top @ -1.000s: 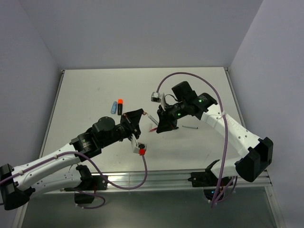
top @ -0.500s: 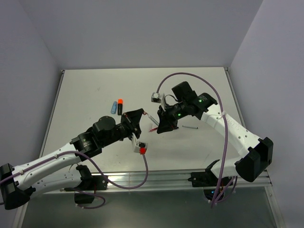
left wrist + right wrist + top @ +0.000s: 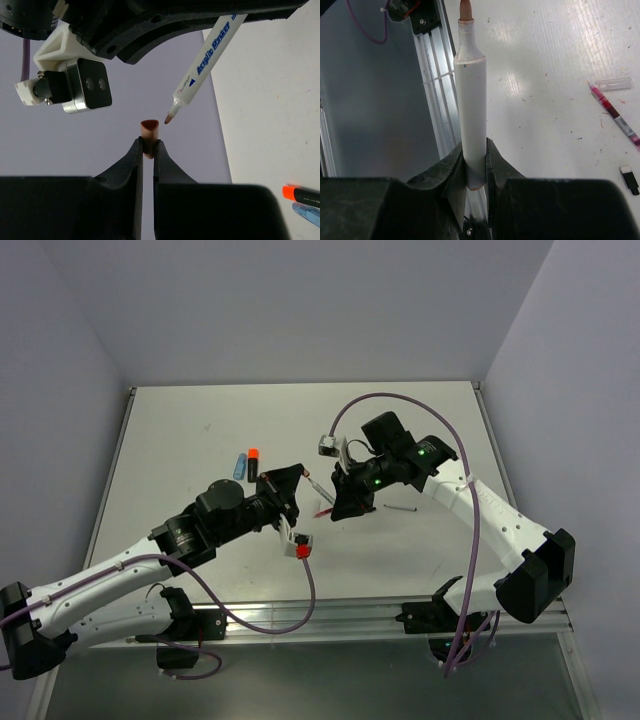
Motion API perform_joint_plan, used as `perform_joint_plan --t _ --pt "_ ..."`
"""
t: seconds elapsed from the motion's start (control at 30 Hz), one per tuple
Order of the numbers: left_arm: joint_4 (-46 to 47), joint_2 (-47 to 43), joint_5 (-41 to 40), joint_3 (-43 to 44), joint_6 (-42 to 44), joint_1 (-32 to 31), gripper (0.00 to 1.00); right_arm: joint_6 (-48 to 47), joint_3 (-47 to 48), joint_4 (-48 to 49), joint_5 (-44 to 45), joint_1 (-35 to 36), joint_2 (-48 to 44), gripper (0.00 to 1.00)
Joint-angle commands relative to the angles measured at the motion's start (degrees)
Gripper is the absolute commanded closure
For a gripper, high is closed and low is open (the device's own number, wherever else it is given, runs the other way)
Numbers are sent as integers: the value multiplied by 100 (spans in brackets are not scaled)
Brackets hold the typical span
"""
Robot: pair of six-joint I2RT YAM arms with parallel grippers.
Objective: Insert the pens into the pen caps
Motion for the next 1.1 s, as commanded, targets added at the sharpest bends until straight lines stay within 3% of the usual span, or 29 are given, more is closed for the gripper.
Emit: perform_joint_plan --t 0.0,0.37,1.07 --pt "156 62 139 271 -137 23 100 -92 154 -4 -65 48 -176 100" --pt "-81 53 87 332 -436 76 100 -197 22 -48 -30 39 -325 100" --pt "-336 53 324 482 -243 -20 100 -162 145 -66 -12 39 -141 100"
